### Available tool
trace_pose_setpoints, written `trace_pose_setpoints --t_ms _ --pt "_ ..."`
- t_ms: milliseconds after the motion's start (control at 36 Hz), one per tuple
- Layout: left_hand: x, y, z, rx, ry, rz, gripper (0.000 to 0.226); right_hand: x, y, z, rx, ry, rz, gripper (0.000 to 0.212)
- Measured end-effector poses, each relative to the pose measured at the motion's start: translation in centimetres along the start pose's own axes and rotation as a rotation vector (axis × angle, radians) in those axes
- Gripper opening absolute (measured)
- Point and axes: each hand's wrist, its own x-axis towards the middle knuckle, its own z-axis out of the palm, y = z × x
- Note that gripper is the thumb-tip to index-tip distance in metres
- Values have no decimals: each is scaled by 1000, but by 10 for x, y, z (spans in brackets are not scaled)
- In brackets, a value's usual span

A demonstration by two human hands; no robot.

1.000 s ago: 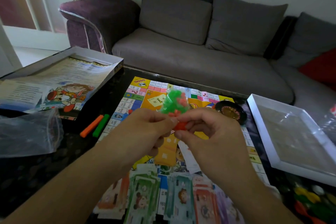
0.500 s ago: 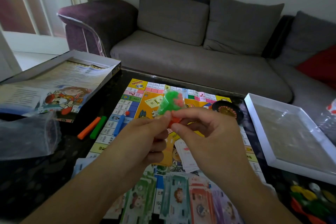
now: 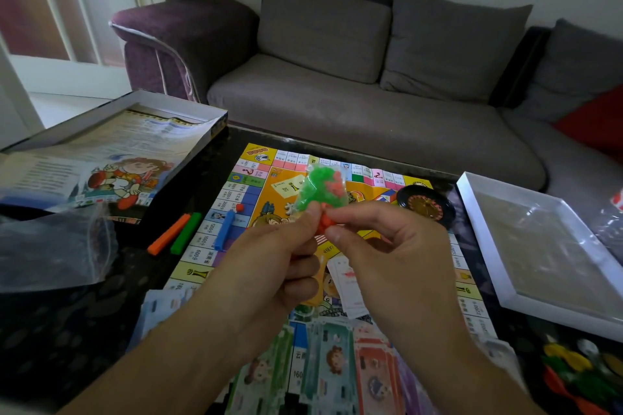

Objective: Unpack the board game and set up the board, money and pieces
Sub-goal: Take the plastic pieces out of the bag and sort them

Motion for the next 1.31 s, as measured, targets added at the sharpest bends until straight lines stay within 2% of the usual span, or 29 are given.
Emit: trace_pose_setpoints --t_ms 167,333,444,556,806,972,1083,1194,1306 --pt "-3 -4 5 -106 38 -14 26 -4 0 4 -62 17 -30 28" --pt "-5 -5 5 -93 36 -17 28 -5 -1 4 -152 54 -76 24" --pt "-6 -2 4 -28 -4 -10 29 0 -8 -4 -84 22 -22 23" --pt "-6 3 2 90 -31 13 37 1 -9 -7 -133 14 -46 25" --pt "-5 7 -1 279 8 100 44 0 -5 -8 -161 2 -86 21" --pt "-7 12 -3 470 49 215 32 2 -6 -10 -160 -39 -85 21" --pt "-8 19 -3 465 -1 209 40 3 -7 -9 -166 -12 -100 21" --pt "-7 18 -7 483 -2 217 23 4 -5 -11 -148 -25 -68 22" --pt "-3 10 -8 438 70 210 20 2 -4 -9 -175 -17 -100 20"
